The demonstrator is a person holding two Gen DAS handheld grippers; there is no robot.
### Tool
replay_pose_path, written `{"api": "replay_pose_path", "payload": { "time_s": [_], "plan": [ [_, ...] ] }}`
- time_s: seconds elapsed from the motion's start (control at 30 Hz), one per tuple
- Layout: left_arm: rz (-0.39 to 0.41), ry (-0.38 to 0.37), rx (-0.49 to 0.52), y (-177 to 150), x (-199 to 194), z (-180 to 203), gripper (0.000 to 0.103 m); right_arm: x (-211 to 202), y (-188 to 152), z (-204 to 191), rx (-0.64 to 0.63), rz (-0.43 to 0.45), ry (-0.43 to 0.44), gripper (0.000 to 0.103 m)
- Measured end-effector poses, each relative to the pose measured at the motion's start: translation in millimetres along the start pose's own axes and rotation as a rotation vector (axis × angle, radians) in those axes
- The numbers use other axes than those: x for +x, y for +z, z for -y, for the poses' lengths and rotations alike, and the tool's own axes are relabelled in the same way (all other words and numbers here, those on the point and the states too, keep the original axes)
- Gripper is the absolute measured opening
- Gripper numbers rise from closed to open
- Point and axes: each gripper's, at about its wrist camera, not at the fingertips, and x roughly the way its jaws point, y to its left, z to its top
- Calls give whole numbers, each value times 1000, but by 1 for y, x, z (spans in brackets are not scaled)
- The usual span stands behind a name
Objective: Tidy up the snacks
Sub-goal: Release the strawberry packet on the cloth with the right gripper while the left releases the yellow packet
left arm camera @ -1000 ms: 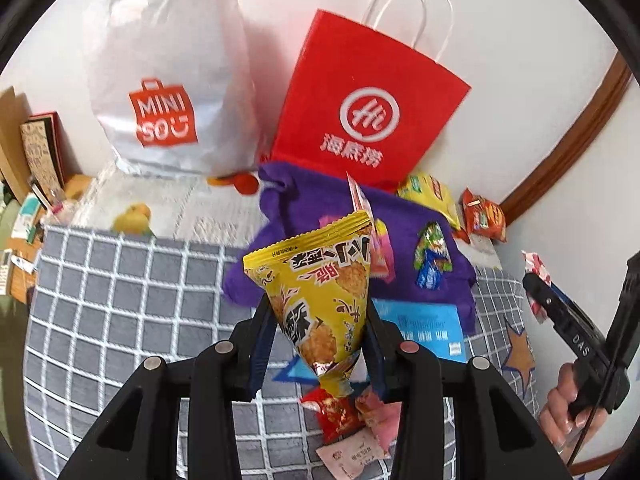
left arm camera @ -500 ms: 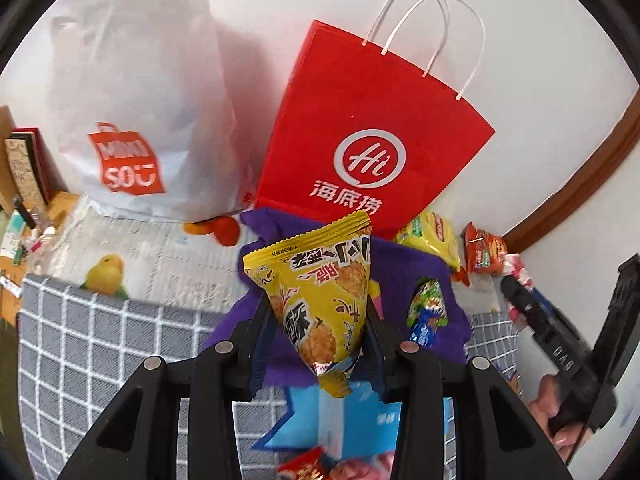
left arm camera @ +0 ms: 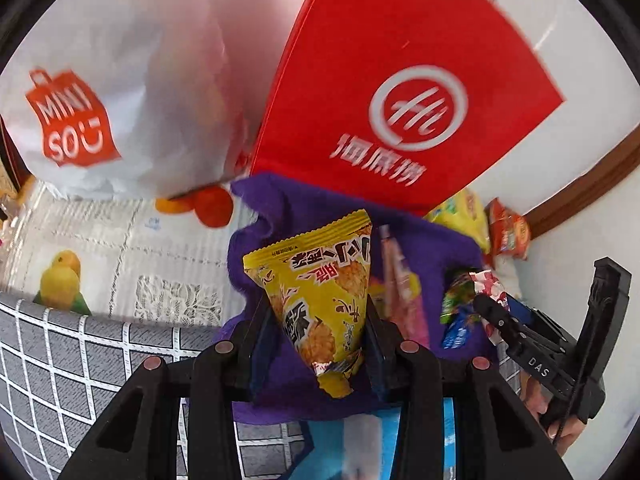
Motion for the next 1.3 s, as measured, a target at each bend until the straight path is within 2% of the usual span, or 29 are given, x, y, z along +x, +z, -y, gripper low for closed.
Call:
{"api": "replay_pose_path", "payload": {
  "time_s": [0.1, 0.33, 0.67, 0.73, 0.9, 1.17, 1.23, 1.3],
  "plan": [
    [-44, -11, -18, 0, 15, -6, 38, 14, -3, -4, -12, -37, 20, 55],
    [-97, -22, -12, -4, 37, -6, 38, 37, -11, -3, -28, -113, -14, 55],
    [-140, -15, -8, -8, 55, 2, 38, 31, -11, -3, -21, -126, 26, 57],
    [-142, -18, -4, -9, 56, 4, 38, 26, -12, -7, -29, -130, 35, 60],
    [-150, -13, -7, -9, 58, 3, 38, 6, -10, -13, -63, -74, 28, 65],
    [-178, -31, -19, -7, 61, 3, 41, -25, -1, -17, -50, 26, 27, 65],
    [-188, -35, -18, -7, 61, 4, 44, -31, 0, -14, -36, 55, 31, 65],
    [-188, -22, -11, -6, 58, 5, 54, -37, 0, -13, -24, 86, 29, 65]
  ]
}}
